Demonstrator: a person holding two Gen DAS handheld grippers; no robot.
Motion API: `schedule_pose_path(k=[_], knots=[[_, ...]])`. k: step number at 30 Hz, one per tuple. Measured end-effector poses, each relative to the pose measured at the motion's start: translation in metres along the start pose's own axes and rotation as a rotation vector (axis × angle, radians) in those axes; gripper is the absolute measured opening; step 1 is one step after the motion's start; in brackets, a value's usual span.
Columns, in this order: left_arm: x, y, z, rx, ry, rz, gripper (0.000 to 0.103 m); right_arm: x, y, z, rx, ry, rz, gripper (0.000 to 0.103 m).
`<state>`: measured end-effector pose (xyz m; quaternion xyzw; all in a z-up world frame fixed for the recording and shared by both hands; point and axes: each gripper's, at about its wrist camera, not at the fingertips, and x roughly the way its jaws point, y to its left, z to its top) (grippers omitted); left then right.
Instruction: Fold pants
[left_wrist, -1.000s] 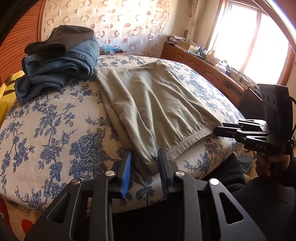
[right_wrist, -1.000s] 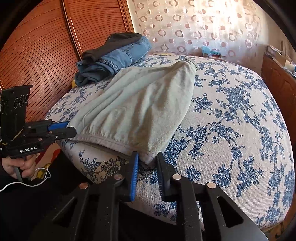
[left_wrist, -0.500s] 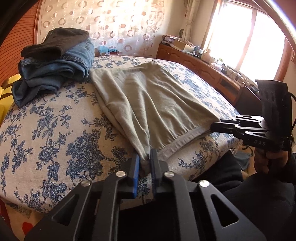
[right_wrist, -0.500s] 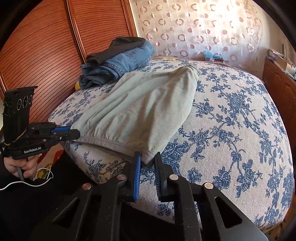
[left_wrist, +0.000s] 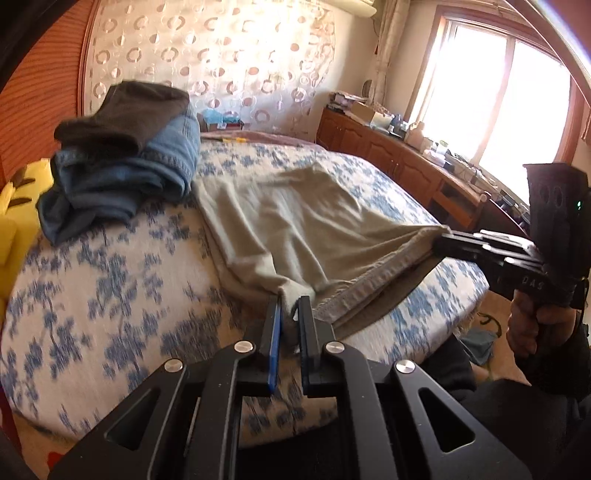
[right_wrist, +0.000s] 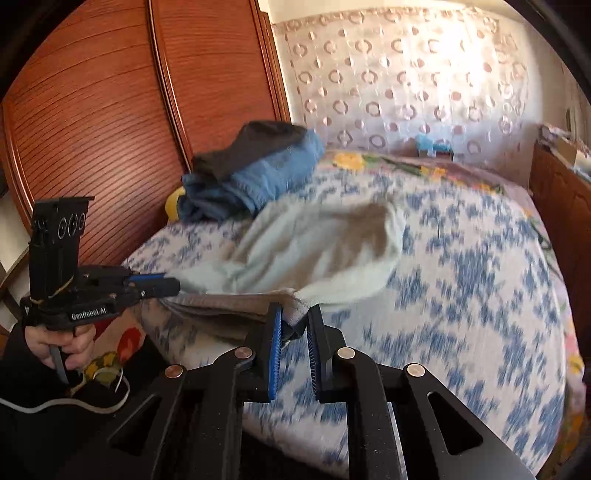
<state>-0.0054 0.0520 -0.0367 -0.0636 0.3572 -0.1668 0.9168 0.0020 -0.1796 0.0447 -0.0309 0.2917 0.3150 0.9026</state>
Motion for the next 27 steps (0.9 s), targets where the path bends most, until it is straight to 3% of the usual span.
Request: schedule_pose_path(k=[9, 27], knots=[[0.033, 0.020, 0.040, -0.027, -0.009, 0.001, 0.009, 0.036, -0.014, 0.037, 0.021, -0.032, -0.038, 0.013], [0.081, 0.040, 0.117, 0.030, -0.014, 0.118, 0.009, 0.119, -0.058, 0.090, 0.070, 0.003, -0.103, 0.012]])
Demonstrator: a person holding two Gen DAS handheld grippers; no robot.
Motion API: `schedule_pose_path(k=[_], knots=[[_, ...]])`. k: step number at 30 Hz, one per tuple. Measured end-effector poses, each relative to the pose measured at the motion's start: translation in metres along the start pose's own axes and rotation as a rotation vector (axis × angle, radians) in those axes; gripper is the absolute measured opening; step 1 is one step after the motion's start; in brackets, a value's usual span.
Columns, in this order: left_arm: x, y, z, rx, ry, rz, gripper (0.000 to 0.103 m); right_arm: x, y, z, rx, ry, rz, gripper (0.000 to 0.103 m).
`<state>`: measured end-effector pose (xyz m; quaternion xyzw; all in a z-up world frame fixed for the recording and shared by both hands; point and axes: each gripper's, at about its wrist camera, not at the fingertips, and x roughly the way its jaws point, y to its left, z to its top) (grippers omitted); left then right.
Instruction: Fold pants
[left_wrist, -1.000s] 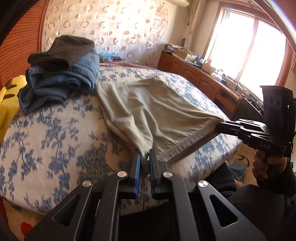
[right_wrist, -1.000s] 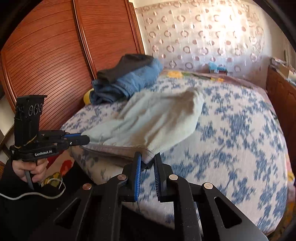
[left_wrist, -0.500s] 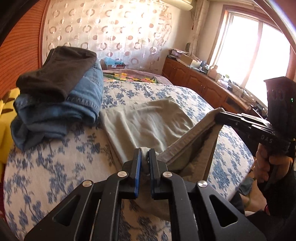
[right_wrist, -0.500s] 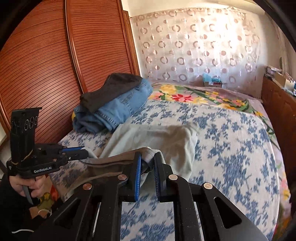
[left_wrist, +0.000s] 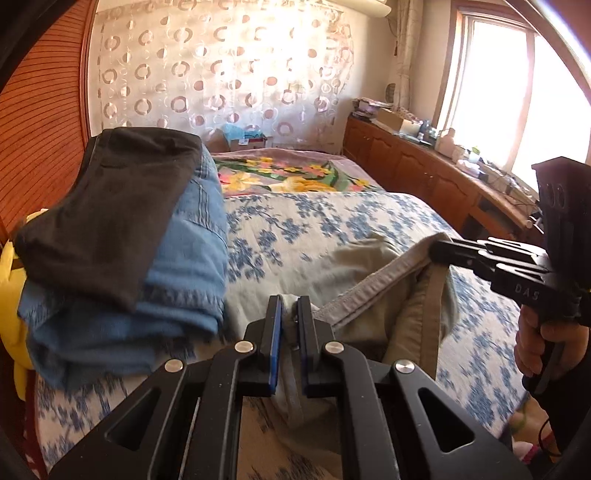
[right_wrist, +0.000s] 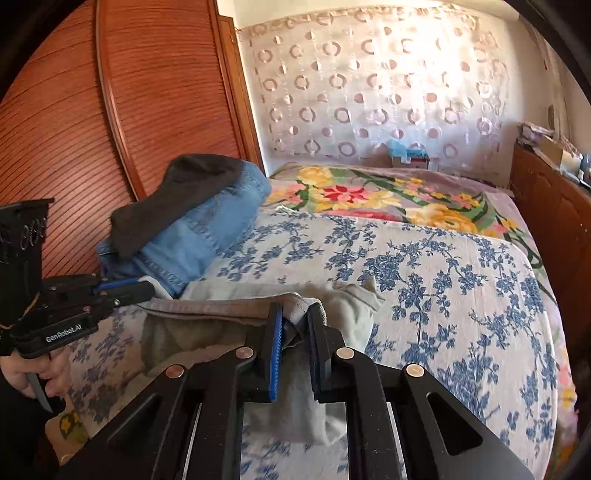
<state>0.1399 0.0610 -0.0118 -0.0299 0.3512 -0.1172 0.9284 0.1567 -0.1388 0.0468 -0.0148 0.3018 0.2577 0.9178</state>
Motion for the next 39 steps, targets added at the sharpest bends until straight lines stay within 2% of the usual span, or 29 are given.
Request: schedule_pose_path(k=[6, 10, 14, 16, 18, 19, 21, 23, 27, 30, 35, 39], knots=[[0.028, 0.008, 0.003, -0.011, 0.041, 0.024, 0.009, 0.029, -0.007, 0.008, 0.029, 0.032, -0.015, 0.012], [0.033, 0.009, 0.001, -0.024, 0.051, 0.037, 0.009, 0.039, -0.003, 0.011, 0.017, 0.038, -0.031, 0.013], [0.029, 0.005, 0.000, -0.028, 0.059, 0.027, 0.024, 0.033, -0.003, 0.006, 0.009, 0.026, -0.038, 0.022], [0.022, 0.001, 0.001, -0.007, 0.036, 0.033, 0.030, 0.027, -0.005, 0.004, 0.013, 0.003, -0.029, 0.034], [0.014, 0.000, 0.001, 0.004, 0.017, 0.022, 0.043, 0.022, -0.006, 0.002, 0.017, -0.002, -0.024, 0.041], [0.012, -0.001, 0.001, 0.006, 0.010, 0.015, 0.052, 0.020, -0.006, 0.002, 0.011, 0.000, -0.023, 0.041], [0.005, -0.003, 0.000, 0.011, -0.001, 0.000, 0.053, 0.014, -0.006, 0.000, 0.004, -0.002, -0.028, 0.041], [-0.001, -0.005, -0.005, 0.016, -0.002, 0.000, 0.062, 0.007, -0.007, -0.006, 0.001, -0.001, -0.031, 0.041], [-0.010, -0.012, -0.021, 0.044, -0.006, 0.015, 0.062, -0.007, -0.009, -0.026, -0.007, 0.011, -0.056, 0.041], [-0.013, -0.014, -0.034, 0.045, 0.015, -0.018, 0.062, -0.014, -0.011, -0.042, 0.001, 0.032, -0.064, 0.041], [-0.023, -0.019, -0.051, 0.047, 0.007, -0.012, 0.061, -0.023, -0.007, -0.061, -0.013, 0.049, -0.087, 0.041], [-0.034, -0.028, -0.063, 0.056, 0.000, -0.057, 0.061, -0.027, -0.001, -0.072, -0.020, 0.063, -0.088, 0.041]])
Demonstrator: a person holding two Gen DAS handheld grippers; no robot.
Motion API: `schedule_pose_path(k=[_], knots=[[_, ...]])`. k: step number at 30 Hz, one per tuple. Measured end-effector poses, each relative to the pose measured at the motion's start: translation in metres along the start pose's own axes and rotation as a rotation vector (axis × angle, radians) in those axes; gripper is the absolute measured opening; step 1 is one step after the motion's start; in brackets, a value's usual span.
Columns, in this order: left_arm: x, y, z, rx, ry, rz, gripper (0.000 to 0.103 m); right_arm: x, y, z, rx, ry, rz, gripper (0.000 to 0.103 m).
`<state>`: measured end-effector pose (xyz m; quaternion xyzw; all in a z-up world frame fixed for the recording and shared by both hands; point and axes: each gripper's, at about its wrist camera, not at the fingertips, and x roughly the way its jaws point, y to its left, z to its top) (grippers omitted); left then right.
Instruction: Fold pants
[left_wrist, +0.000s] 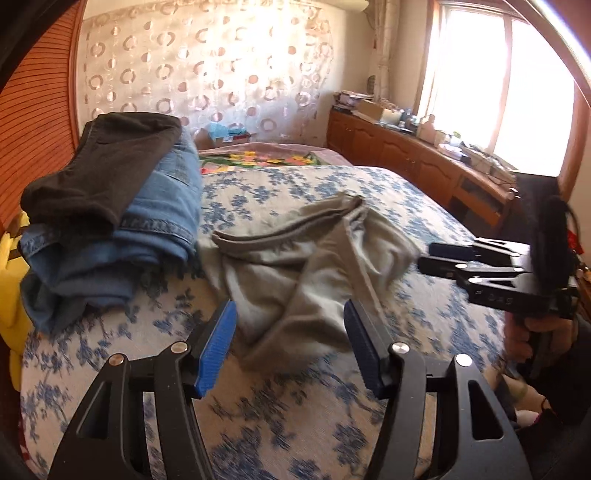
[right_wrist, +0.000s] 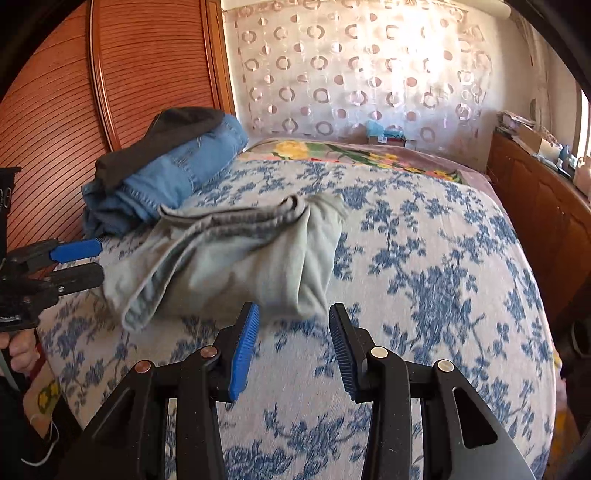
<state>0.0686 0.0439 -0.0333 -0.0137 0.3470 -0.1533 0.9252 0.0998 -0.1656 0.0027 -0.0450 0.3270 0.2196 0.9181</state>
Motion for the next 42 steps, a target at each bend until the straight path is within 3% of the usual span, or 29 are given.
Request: schedule_pose_path(k=[7, 14, 18, 23, 24, 25, 26, 28, 31, 42], knots=[[-0.008, -0.022, -0.013, 0.030, 0.002, -0.019, 0.061, 0.002, 0.006, -0.005, -0.021, -0.003, 0.003, 0.041], [-0.007, -0.046, -0.023, 0.072, -0.026, -0.047, 0.048, 0.010, 0.004, -0.007, -0.014, 0.005, 0.007, 0.041], [-0.003, -0.055, -0.023, 0.103, -0.019, -0.037, 0.048, 0.010, 0.005, -0.007, -0.019, -0.002, 0.006, 0.041], [0.018, -0.060, -0.019, 0.168, 0.028, 0.064, 0.047, 0.009, 0.005, -0.008, -0.016, -0.006, 0.006, 0.041], [0.024, -0.060, -0.019, 0.185, 0.041, 0.100, 0.044, 0.009, 0.005, -0.008, -0.017, -0.006, 0.006, 0.041], [0.030, -0.061, -0.019, 0.213, 0.053, 0.148, 0.034, 0.009, 0.005, -0.008, -0.018, -0.006, 0.005, 0.041], [0.035, -0.062, -0.019, 0.243, 0.065, 0.177, 0.034, 0.009, 0.005, -0.008, -0.019, -0.006, 0.003, 0.041], [0.041, -0.062, -0.017, 0.263, 0.081, 0.177, 0.026, 0.008, 0.005, -0.009, -0.021, -0.008, 0.001, 0.041], [0.042, -0.056, -0.013, 0.264, 0.082, 0.175, 0.016, 0.007, 0.006, -0.009, -0.023, -0.012, 0.001, 0.041], [0.038, -0.014, 0.045, 0.161, 0.008, 0.171, 0.012, 0.006, 0.005, -0.010, -0.024, -0.015, 0.000, 0.041]])
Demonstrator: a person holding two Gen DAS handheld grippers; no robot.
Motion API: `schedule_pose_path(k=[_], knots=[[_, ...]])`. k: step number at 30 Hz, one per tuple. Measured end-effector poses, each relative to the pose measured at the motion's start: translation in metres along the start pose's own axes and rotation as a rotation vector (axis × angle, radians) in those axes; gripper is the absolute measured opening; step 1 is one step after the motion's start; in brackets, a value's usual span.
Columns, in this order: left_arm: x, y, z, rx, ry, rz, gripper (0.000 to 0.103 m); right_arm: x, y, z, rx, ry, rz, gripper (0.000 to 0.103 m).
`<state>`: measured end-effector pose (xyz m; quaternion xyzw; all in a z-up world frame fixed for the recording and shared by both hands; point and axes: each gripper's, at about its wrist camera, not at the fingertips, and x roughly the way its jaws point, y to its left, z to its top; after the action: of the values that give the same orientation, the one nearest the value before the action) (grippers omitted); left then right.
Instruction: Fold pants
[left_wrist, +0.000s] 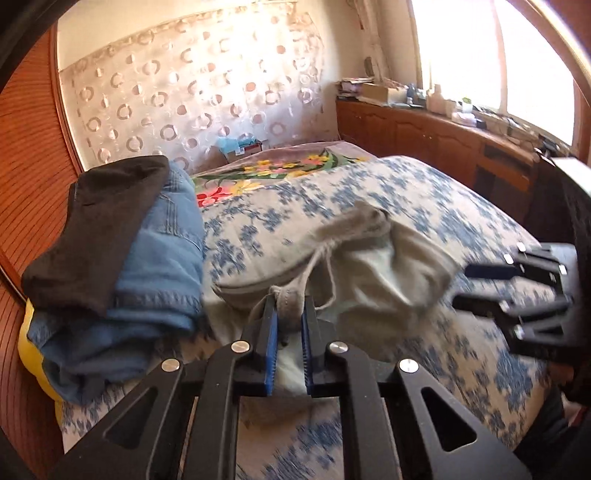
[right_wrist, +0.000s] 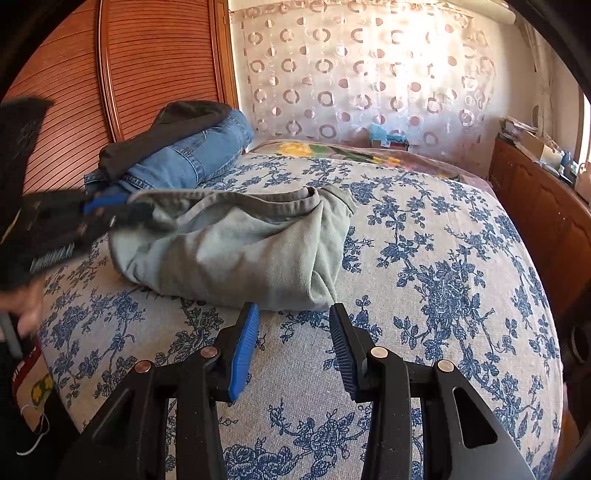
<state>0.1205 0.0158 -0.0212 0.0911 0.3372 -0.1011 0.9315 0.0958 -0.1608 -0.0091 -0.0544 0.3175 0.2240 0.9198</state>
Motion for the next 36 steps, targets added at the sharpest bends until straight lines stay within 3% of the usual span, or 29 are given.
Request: schedule_pose_path(k=[9, 13, 15, 17, 19, 20, 25, 36], knots=[[0.024, 0.026, 0.020, -0.039, 0.016, 0.052, 0.012, 0.000, 0.000, 0.000, 0.000, -0.003, 0.000, 0.041], [0.029, 0.033, 0.022, -0.068, 0.033, 0.031, 0.013, 0.000, 0.000, 0.000, 0.006, -0.005, 0.003, 0.041], [0.029, 0.034, 0.021, -0.081, 0.036, 0.019, 0.021, 0.000, -0.002, 0.000, 0.012, -0.006, 0.006, 0.041], [0.027, 0.034, 0.018, -0.088, 0.037, 0.011, 0.042, -0.001, -0.003, 0.000, 0.021, -0.006, 0.014, 0.041], [0.024, 0.032, 0.014, -0.087, 0.033, -0.005, 0.056, -0.001, -0.006, 0.001, 0.031, -0.008, 0.020, 0.041], [0.023, 0.030, 0.011, -0.082, 0.038, -0.020, 0.057, -0.001, -0.007, 0.001, 0.036, -0.008, 0.021, 0.041], [0.009, 0.017, -0.009, -0.054, 0.043, -0.049, 0.058, -0.004, -0.012, 0.002, 0.054, -0.004, 0.024, 0.041], [0.013, 0.027, -0.043, -0.127, 0.113, -0.075, 0.058, 0.011, -0.019, 0.033, 0.062, 0.040, 0.063, 0.044]])
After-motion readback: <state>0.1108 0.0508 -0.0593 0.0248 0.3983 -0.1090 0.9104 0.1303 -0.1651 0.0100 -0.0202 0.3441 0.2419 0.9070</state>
